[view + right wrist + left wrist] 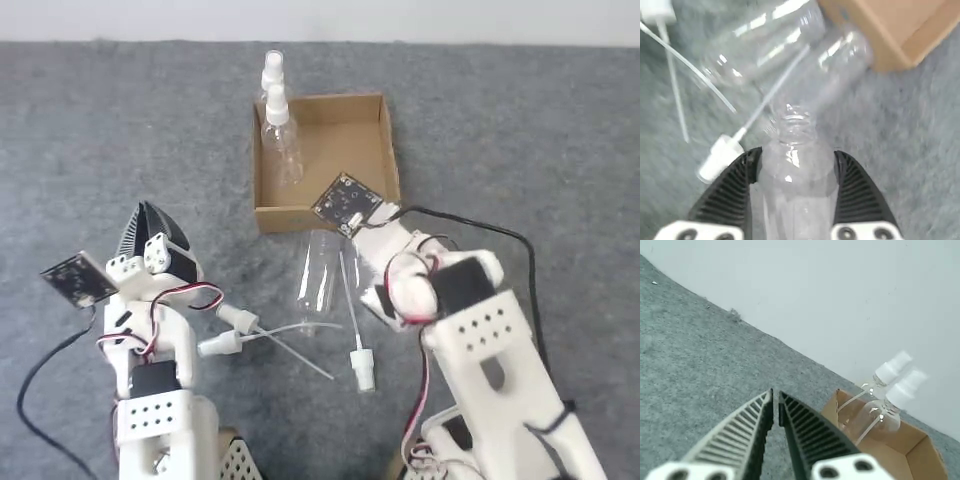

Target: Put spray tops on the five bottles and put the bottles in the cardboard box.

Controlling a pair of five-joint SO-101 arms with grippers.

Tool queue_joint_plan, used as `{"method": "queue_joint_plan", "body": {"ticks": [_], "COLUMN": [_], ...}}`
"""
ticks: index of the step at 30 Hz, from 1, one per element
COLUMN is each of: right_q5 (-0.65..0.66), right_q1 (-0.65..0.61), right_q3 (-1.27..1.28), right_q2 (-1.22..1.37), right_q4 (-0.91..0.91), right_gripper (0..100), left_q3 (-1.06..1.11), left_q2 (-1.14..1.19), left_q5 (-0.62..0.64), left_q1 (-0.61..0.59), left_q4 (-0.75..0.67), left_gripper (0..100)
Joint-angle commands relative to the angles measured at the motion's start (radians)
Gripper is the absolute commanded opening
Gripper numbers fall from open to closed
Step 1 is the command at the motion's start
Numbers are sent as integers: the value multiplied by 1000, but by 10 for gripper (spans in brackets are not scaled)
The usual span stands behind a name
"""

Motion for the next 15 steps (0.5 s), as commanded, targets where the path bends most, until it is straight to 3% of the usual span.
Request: {"method": "queue_joint_plan", "body": {"ticks": [1,15], "right_q5": [-64,-232], "right_q1": [-33,12], "right_q3": [-64,-57], "right_q2": [-79,-101], "right_q4": [-47,-104], "right_gripper": [27,27], "left_q3": [-13,-54], "left_q2": [-17,-17], "left_q5": [-14,-57], "left_q1": [3,3], "left_q4": [-21,29], "left_gripper": [13,16]}}
